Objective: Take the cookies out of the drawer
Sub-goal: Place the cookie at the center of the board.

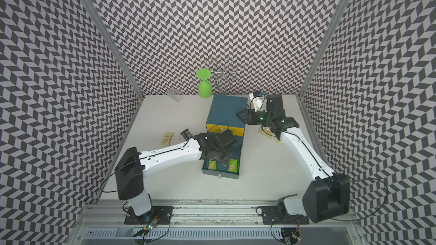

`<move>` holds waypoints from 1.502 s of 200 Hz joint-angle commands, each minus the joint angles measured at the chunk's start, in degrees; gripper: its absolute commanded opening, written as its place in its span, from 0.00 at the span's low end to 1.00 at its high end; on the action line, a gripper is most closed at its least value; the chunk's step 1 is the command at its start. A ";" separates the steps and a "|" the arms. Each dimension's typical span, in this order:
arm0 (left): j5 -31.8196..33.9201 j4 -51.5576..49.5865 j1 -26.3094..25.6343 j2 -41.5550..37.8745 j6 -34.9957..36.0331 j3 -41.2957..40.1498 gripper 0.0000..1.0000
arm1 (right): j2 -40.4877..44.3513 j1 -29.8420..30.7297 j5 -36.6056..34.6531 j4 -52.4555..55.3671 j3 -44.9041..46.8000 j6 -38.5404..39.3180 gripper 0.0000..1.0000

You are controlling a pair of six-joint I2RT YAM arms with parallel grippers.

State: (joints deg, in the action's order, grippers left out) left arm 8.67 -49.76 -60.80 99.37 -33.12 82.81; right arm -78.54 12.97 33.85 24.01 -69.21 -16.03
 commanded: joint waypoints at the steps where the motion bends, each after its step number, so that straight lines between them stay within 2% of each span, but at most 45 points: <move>1: -0.10 -1.16 -0.61 -4.00 -0.54 -1.09 0.29 | 0.09 -0.22 -0.57 -1.56 -1.55 0.37 0.59; 30: -0.58 -1.58 -0.66 -7.87 -0.99 -2.56 0.29 | -0.70 -0.38 -0.73 -0.34 -3.39 0.80 0.59; 62: 2.14 -4.86 1.42 -17.96 -2.42 -5.54 0.29 | 1.41 -0.39 -0.53 0.73 -4.26 0.35 0.59; 90: 2.97 -7.02 8.84 -25.80 -1.24 -9.26 0.30 | 3.61 -0.05 1.33 2.61 -4.66 -0.18 0.59; 114: 0.36 -4.89 18.38 -29.03 2.36 -13.89 0.31 | 6.08 2.07 1.28 6.08 -4.90 0.59 0.59; 141: -2.42 1.01 26.18 -27.38 5.70 -19.26 0.34 | 9.01 7.13 -0.48 10.97 -3.86 1.21 0.59; 162: -2.56 3.49 29.76 -24.13 7.43 -21.23 0.34 | 12.02 10.64 -1.81 12.61 -0.71 0.37 0.59; 202: -7.29 11.89 41.46 -20.70 11.70 -29.83 0.34 | 16.61 11.89 -2.97 14.39 4.57 -0.41 0.59; 225: -9.31 16.44 46.21 -19.08 12.69 -32.65 0.34 | 17.61 12.57 -3.60 15.69 5.40 -0.05 0.59; 263: -11.92 21.03 48.01 -13.50 13.61 -33.86 0.35 | 18.67 14.93 -6.26 16.97 7.27 -0.30 0.59; 278: -11.67 22.82 48.46 -11.88 13.44 -35.19 0.47 | 19.27 15.39 -6.28 17.31 8.29 -0.54 0.60; 291: -11.13 23.51 48.67 -10.73 13.29 -35.80 0.50 | 19.86 16.63 -6.94 18.35 8.26 -0.51 0.60; 300: -11.00 24.02 48.67 -10.89 13.01 -36.30 0.55 | 20.40 17.66 -8.15 19.49 7.97 -0.51 0.60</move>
State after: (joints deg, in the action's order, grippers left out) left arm -1.63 -29.56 -12.64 87.85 -20.49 47.88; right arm -60.27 28.53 28.38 42.24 -60.99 -16.14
